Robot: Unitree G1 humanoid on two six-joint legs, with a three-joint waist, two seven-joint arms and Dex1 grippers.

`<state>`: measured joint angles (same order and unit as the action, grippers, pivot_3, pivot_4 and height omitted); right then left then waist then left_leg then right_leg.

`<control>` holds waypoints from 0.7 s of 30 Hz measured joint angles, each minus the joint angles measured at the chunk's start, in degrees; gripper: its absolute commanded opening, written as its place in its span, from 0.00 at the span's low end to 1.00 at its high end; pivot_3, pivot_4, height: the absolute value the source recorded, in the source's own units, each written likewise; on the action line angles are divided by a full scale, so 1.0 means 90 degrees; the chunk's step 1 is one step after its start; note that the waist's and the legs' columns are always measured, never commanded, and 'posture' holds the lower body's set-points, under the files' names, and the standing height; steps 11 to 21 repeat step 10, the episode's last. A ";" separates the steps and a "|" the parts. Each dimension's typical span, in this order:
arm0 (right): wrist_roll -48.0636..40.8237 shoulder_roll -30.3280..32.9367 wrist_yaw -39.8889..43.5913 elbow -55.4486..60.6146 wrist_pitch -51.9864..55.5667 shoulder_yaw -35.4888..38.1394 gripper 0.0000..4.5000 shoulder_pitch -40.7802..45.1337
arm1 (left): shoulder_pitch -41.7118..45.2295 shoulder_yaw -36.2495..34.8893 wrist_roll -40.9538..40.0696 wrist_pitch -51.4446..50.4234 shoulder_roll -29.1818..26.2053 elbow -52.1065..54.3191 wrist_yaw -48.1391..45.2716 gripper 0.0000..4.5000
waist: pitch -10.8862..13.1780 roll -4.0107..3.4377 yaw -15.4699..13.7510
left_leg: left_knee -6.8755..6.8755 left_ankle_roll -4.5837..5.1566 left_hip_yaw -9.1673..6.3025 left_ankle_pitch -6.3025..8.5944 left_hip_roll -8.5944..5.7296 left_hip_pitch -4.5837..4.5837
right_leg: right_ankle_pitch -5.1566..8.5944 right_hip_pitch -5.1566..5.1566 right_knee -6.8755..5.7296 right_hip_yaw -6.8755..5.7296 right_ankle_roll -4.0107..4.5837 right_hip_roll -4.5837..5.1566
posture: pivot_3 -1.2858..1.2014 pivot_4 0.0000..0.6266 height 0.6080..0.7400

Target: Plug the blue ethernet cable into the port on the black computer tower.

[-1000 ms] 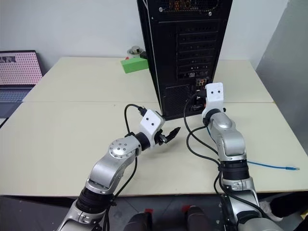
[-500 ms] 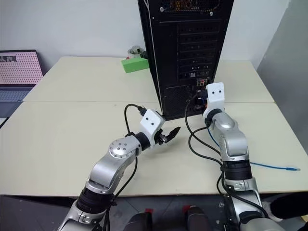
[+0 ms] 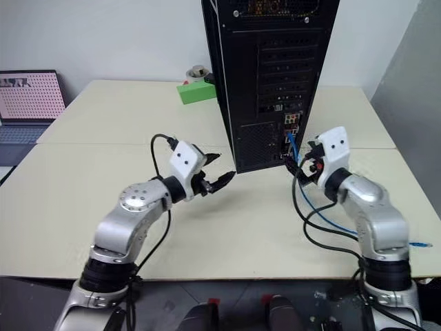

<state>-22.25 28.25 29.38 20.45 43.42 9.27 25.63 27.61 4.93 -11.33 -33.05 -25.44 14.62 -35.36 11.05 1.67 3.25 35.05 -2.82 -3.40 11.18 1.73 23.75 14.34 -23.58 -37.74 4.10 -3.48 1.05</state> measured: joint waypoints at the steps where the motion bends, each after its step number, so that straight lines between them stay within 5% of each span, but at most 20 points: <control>1: -0.0178 0.0115 0.0133 0.0043 0.0056 0.0117 0.99 -0.0033 | -0.0001 -0.0073 -0.0057 0.0016 -0.0094 -0.0006 -0.0114 0.78 | 0.0000 0.0000 -0.0001 | 0.0000 0.0000 0.0000 0.0000 0.0000 0.0000 | 0.0000 0.0000 0.0001 -0.0001 0.0000 0.0000 | 0.52 0.24 1.00; 10: -0.0839 0.0726 0.0695 0.0186 0.0124 0.0479 0.99 -0.0289 | -0.0212 -0.0334 -0.0792 0.0078 -0.0682 0.0082 -0.1149 0.78 | 0.0000 0.0001 0.0001 | 0.0000 0.0000 0.0001 0.0000 0.0000 0.0000 | 0.0001 0.0000 0.0002 0.0000 0.0001 0.0000 | 0.52 0.24 1.00; 21: -0.0839 0.0726 0.0695 0.0186 0.0124 0.0479 0.99 -0.0289 | -0.0212 -0.0334 -0.0792 0.0078 -0.0682 0.0082 -0.1149 0.78 | 0.0000 0.0001 0.0001 | 0.0000 0.0000 0.0001 0.0000 0.0000 0.0000 | 0.0001 0.0000 0.0002 0.0000 0.0001 0.0000 | 0.52 0.24 1.00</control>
